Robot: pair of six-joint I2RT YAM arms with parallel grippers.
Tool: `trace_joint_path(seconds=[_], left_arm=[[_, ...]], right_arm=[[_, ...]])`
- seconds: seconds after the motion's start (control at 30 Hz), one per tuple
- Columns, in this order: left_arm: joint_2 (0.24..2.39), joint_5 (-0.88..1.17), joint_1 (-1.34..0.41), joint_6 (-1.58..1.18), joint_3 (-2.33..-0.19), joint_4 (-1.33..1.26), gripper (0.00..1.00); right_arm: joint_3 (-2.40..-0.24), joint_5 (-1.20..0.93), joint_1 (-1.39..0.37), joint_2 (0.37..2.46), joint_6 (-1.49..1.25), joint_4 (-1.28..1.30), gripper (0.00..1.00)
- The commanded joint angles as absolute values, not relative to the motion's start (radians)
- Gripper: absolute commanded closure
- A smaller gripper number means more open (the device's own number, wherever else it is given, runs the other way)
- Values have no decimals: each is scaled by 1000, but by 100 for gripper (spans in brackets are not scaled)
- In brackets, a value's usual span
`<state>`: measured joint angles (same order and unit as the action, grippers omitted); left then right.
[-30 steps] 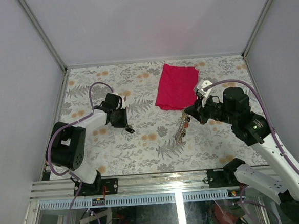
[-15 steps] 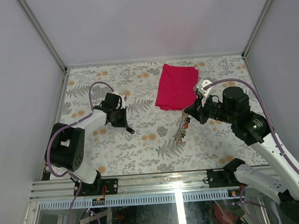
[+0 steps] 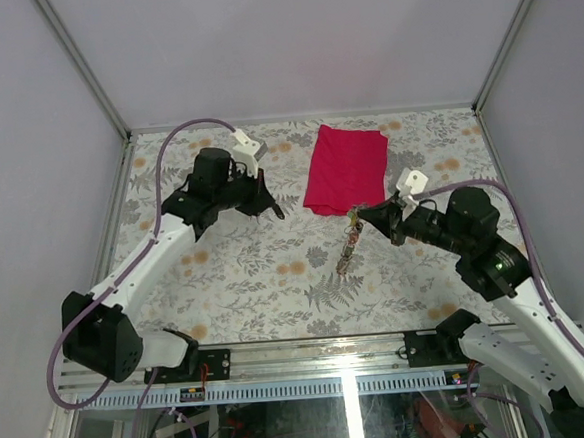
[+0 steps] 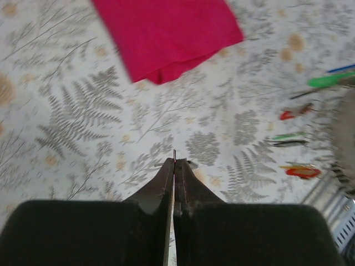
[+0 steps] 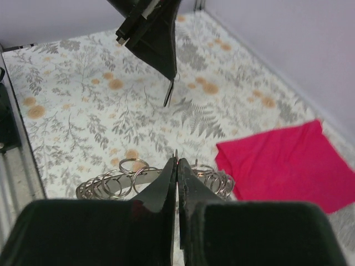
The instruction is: Put the keys on the keyring
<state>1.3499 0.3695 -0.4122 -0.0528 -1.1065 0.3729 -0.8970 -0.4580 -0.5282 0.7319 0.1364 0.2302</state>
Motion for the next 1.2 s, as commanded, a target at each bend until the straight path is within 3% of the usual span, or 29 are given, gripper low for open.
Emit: trace_joint_path(seconds=[0.0, 0.43, 1.17], left_arm=[[1316, 580, -435, -6, -1177, 365, 100], [1281, 1071, -458, -30, -1382, 320, 100], [1347, 900, -657, -155, -1558, 314, 100]], right_arm=[[-804, -560, -525, 655, 249, -112, 100], [-705, -639, -525, 602, 411, -411, 100], [-774, -665, -525, 688, 514, -575, 100]])
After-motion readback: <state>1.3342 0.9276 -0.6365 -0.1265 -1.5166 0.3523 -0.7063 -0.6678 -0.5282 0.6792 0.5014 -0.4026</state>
